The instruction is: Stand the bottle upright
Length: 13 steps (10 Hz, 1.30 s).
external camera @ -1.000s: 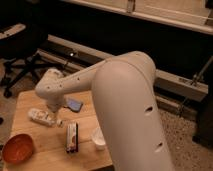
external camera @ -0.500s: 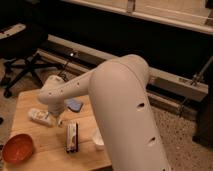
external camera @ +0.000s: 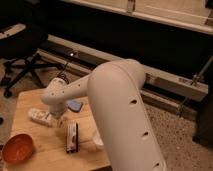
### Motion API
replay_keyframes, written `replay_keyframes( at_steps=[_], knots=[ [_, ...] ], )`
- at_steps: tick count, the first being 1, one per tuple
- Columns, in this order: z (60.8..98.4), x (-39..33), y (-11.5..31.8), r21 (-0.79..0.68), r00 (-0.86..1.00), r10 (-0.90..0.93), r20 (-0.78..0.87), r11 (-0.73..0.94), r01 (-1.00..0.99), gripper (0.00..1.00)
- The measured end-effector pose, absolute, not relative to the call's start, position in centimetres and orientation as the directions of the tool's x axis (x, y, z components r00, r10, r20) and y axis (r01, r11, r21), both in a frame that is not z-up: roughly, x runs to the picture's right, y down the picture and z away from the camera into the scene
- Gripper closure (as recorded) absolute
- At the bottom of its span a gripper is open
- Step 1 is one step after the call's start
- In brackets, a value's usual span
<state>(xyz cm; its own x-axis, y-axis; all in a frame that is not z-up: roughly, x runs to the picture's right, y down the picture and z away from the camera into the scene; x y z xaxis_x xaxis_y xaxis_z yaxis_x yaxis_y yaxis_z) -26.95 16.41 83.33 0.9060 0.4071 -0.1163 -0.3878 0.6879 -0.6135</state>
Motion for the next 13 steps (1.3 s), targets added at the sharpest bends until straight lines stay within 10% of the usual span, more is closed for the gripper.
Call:
replay_keyframes(
  at_steps=[9,13],
  knots=[
    [85.3,-27.7,16.3,-0.607,0.935,0.311,-0.173,0.714,-0.350,0.35],
    [85.2,-27.7,16.3,-0.598,0.929,0.308,-0.204,0.712,-0.368,0.57]
  ],
)
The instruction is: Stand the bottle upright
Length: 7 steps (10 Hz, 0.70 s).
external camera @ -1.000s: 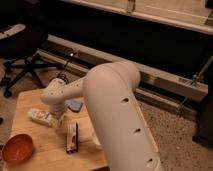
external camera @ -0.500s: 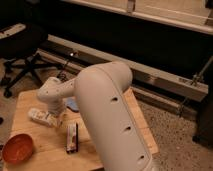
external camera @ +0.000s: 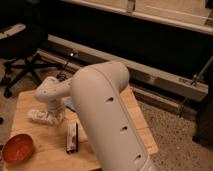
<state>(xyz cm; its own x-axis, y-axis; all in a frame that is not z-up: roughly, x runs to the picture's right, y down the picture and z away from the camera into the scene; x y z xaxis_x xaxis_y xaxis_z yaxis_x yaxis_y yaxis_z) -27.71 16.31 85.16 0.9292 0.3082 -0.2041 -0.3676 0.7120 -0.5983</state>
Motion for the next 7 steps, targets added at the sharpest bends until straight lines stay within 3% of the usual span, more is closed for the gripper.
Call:
replay_keyframes(
  at_steps=[7],
  knots=[
    [84.1,-28.0,15.3,-0.580,0.928,0.302,-0.217,0.725,-0.371,0.57]
  ],
)
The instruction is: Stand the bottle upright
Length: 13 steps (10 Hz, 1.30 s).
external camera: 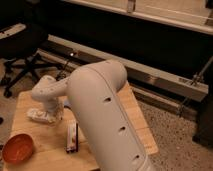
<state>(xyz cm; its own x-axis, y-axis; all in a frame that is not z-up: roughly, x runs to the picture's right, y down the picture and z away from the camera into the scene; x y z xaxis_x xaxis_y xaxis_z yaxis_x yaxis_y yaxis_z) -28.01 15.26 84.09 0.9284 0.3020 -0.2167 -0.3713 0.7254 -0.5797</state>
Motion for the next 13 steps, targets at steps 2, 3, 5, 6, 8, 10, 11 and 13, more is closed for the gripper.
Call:
replay_keyframes(
  at_steps=[2,3,5,6,8,10,11,13],
  knots=[
    [83.2,-28.0,13.9,-0.562,0.925,0.315,-0.211,0.736,-0.378,0.57],
    [82.7,-28.0,13.2,-0.552,0.924,0.319,-0.209,0.741,-0.381,0.57],
    [81.9,-27.6,12.3,-0.537,0.926,0.312,-0.212,0.755,-0.377,0.57],
    [81.5,-27.4,11.9,-0.529,0.929,0.302,-0.216,0.763,-0.371,0.57],
    [80.7,-27.4,11.0,-0.519,0.932,0.294,-0.213,0.774,-0.363,0.57],
    [79.9,-27.5,10.0,-0.512,0.932,0.297,-0.208,0.778,-0.363,0.57],
    [79.7,-27.5,9.7,-0.510,0.933,0.294,-0.207,0.781,-0.360,0.57],
    [79.1,-27.4,9.1,-0.508,0.939,0.272,-0.211,0.790,-0.343,0.57]
  ],
)
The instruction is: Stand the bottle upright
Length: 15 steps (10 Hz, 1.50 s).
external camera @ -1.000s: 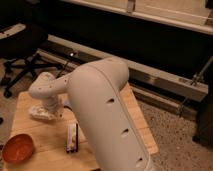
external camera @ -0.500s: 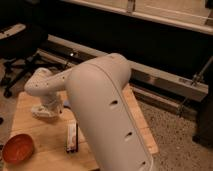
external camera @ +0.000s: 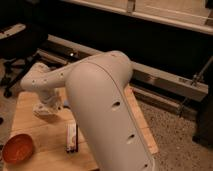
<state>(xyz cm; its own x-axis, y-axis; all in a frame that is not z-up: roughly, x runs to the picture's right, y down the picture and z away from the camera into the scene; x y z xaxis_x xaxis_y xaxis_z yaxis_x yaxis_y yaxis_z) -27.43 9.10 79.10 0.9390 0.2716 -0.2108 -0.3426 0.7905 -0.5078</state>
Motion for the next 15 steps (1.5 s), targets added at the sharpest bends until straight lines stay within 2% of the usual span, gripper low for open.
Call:
replay_keyframes(
  at_steps=[7,15],
  knots=[
    [75.9,-28.3,7.0,-0.544,0.956,0.196,-0.218,0.789,-0.286,0.57],
    [74.4,-29.8,4.9,-0.543,0.964,0.104,-0.244,0.809,-0.225,0.57]
  ],
)
